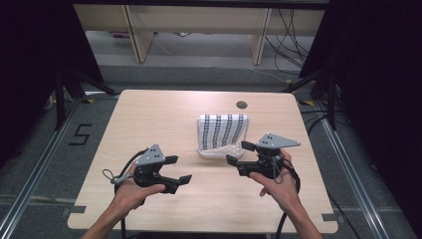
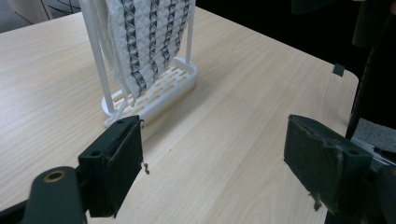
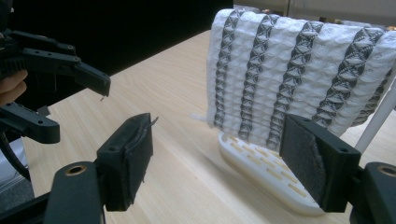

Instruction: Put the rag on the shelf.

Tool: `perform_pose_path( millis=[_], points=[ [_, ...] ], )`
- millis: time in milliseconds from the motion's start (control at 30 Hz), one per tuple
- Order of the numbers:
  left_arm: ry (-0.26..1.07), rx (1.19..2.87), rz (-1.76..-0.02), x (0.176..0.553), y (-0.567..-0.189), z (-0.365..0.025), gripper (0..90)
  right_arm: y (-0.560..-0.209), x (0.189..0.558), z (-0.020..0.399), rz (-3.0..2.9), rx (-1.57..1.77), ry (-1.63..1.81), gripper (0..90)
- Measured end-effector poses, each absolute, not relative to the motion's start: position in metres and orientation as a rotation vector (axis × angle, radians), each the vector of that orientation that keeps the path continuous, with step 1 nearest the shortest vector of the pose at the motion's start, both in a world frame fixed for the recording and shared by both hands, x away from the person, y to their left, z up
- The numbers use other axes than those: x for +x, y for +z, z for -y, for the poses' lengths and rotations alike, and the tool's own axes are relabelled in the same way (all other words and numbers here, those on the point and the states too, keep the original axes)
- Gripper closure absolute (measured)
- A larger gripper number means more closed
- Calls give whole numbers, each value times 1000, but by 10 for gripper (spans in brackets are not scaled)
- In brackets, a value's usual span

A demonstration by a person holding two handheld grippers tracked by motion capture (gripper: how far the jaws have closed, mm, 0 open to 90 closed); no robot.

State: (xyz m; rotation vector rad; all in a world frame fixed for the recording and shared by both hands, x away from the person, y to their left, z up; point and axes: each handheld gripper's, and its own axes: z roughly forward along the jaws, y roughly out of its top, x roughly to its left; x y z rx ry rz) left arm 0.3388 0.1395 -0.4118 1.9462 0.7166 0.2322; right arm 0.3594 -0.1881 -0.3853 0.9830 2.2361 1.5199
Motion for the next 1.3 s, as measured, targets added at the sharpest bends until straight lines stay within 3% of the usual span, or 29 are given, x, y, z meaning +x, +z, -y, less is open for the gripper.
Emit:
perform_pose_path(
  millis=[1300],
  points=[
    [167,1972,-770,323,-457,-154,191,-423,338,188,-2329,1033,1461,262]
  ],
)
